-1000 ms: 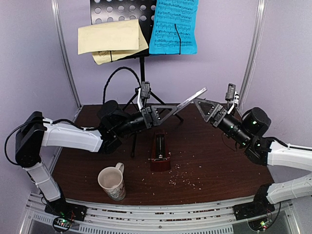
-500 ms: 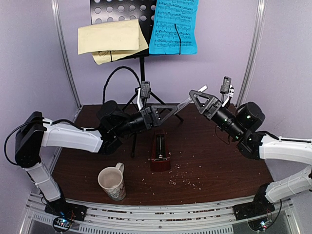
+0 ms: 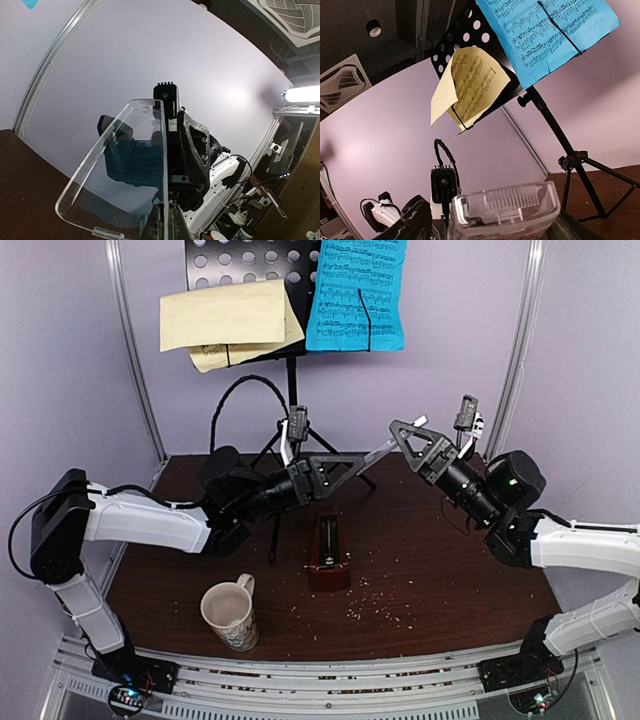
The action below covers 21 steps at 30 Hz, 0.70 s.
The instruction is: Pack up the instrument practice props
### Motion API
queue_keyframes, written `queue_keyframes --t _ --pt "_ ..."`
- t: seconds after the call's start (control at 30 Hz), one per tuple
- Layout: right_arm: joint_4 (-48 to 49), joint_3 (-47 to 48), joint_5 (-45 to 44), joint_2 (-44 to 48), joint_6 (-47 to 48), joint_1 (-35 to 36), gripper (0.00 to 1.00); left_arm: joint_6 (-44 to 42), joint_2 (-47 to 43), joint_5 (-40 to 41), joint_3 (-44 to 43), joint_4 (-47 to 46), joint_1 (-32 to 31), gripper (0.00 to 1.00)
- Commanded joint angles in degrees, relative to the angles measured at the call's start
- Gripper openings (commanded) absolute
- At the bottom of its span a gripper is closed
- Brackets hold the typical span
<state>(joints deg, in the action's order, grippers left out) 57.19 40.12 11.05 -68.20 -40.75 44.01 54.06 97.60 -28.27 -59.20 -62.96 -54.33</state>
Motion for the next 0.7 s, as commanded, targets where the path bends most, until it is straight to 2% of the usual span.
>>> queue_keyframes --t 0.0,0.27,0.43,0.47,0.6,0.67 --pt "2.91 -0.28 2.76 -0.28 0.14 0.32 0.74 1.37 -1.11 -0.95 -0.12 -4.01 -0.34 0.00" --pt "3.41 -0.56 3.92 -0.52 0.23 0.33 0.55 2.79 -0.55 -1.51 -0.07 -5.56 -0.35 0.00" --pt "4.06 -1.36 3.62 -0.24 0.49 0.34 0.50 2.42 -0.47 -1.41 -0.04 -4.61 -0.30 0.00" --pt "3.96 -1.56 3.44 -0.03 0.75 0.37 0.50 1.99 -0.62 -1.25 0.15 -3.80 -0.25 0.08" --pt "-1.85 -2.18 1.72 2.38 4.57 0.31 0.50 -1.58 -3.56 1.24 2.66 2.60 -0.02 0.56" --pt "-7.22 -2.81 -0.38 4.76 7.90 0.32 0.51 -3.54 -6.37 3.68 5.48 7.88 0.33 0.71"
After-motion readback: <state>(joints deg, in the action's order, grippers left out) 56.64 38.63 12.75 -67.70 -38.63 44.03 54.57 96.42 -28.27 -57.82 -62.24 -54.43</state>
